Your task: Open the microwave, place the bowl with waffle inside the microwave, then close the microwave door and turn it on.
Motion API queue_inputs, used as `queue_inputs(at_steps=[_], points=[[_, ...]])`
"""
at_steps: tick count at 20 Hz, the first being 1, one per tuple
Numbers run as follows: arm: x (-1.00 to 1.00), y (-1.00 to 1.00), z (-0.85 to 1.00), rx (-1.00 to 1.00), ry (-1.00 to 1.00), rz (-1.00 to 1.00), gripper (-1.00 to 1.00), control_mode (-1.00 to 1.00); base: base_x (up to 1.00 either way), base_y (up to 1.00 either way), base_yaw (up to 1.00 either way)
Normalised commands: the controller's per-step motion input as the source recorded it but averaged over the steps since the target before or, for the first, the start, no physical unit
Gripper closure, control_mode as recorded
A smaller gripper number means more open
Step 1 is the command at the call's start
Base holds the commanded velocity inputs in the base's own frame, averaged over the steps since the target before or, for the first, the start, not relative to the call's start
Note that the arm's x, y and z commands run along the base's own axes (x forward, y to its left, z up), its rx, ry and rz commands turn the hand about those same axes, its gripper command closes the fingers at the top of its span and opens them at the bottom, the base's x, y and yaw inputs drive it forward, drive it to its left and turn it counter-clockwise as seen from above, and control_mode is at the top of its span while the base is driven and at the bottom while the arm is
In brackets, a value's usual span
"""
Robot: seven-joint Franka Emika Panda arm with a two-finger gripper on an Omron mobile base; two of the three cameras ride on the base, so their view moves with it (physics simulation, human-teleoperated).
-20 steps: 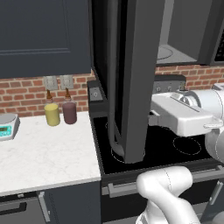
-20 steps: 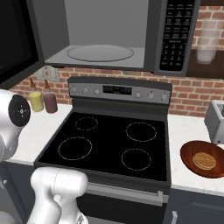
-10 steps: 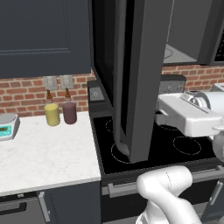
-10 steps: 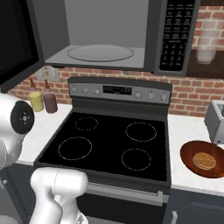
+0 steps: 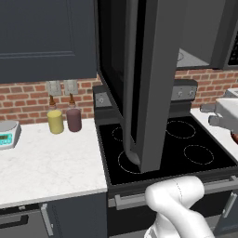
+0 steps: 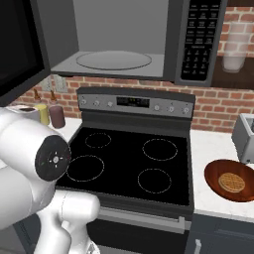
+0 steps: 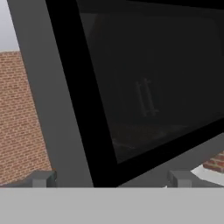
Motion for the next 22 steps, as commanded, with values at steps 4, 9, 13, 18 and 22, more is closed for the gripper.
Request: queue_inputs(at_steps=[4, 9, 13, 18, 22], points=[[-0.06, -0.92, 0.00, -0.03, 0.00, -0.13, -1.00, -1.00, 0.00, 0.00, 0.00], [0.00, -0.75, -0.03, -0.20, 0.00, -0.21, -1.00, -1.00, 0.00, 0.00, 0.00], [0.05, -0.74, -0.03, -0.32, 0.06, -0.23, -1.00, -1.00, 0.00, 0.00, 0.00], [0.07, -0.79, -0.04, -0.32, 0.06, -0.20, -1.00, -1.00, 0.00, 0.00, 0.00], [0.14, -0.85, -0.08, -0.36, 0.07, -0.21, -1.00, -1.00, 0.00, 0.00, 0.00]])
